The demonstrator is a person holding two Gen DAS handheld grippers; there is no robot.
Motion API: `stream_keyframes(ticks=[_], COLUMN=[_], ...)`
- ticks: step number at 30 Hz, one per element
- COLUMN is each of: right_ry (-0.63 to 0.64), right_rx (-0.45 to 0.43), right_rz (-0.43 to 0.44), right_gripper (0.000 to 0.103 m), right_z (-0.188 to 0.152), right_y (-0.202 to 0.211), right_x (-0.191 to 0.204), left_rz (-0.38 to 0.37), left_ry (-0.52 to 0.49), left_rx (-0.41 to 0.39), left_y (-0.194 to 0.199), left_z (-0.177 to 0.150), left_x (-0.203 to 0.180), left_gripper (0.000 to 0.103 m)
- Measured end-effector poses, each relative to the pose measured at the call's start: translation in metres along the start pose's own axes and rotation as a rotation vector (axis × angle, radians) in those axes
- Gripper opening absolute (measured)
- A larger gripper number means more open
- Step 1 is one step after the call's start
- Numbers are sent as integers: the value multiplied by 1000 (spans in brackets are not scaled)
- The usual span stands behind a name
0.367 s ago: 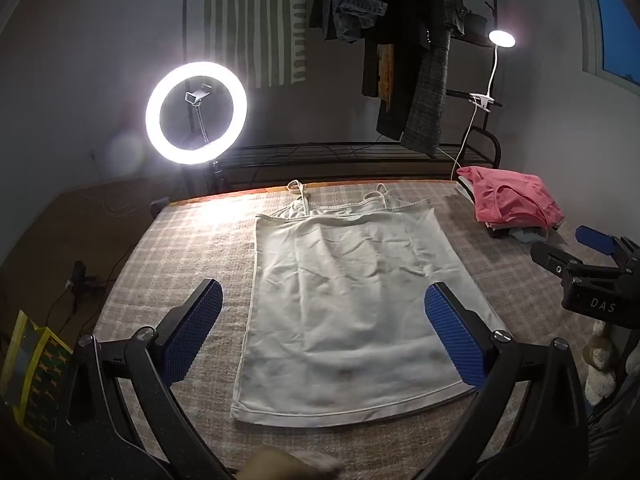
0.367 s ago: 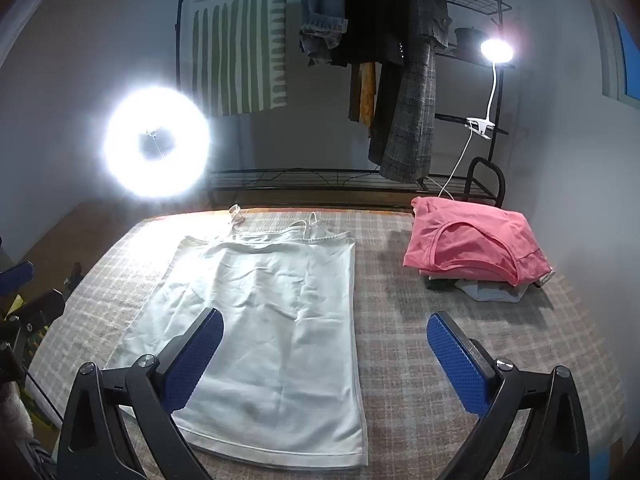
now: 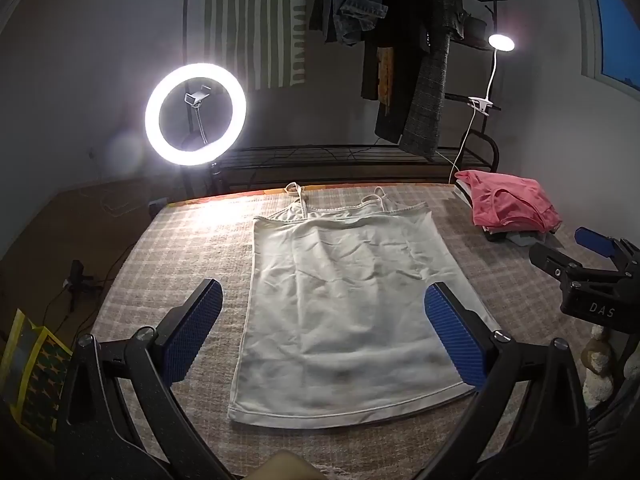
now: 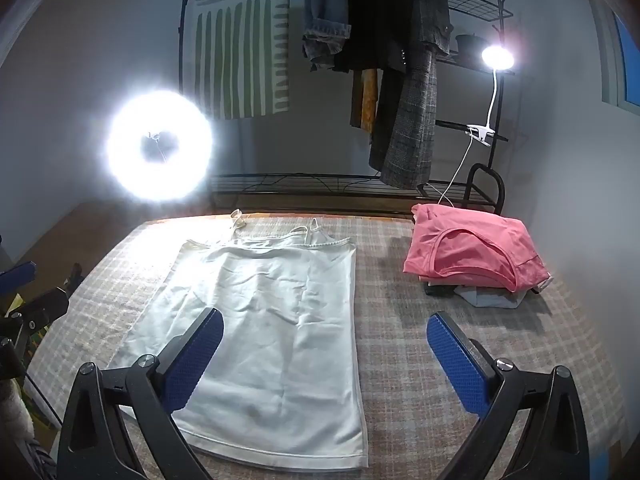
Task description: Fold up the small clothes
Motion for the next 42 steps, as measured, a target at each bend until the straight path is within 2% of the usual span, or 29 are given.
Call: stream_keyframes(ticks=[42], right_ry=[5], right_rx=[-13], right_rz=[-7], right_gripper=[103], right_z=[3], right_y=[7], right_x=[0], left_rz=[9], left_ry=[-1], left_rx=[-13], left_y=[2], left_z=[1], left_x=[-3], left_gripper=[103])
Point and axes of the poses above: each gripper's, at about its wrist camera, not at the fingertips, and y roughly against the way its jaws point, x to its left, z to its top, the point moved 9 cm from there along -y, roughly the way its jaws point
